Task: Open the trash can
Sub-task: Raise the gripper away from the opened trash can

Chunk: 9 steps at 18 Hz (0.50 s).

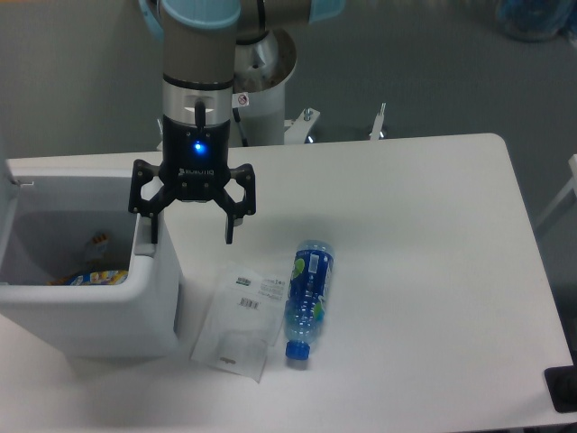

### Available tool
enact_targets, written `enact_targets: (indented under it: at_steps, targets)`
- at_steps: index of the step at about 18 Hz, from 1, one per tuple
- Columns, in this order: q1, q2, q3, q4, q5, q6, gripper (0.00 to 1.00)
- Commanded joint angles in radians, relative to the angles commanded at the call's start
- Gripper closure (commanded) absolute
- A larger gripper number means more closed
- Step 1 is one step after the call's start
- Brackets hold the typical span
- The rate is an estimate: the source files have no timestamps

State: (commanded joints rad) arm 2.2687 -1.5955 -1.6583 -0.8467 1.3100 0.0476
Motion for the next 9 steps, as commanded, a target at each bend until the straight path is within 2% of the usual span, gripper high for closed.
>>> enact_targets:
  at_steps: [4, 9]
  targets:
    - [0.029, 0.022, 0.025, 0.000, 0.005, 0.011, 0.00]
    - [0.169, 0.008, 0.037, -0.003, 0.009, 0.121, 0.00]
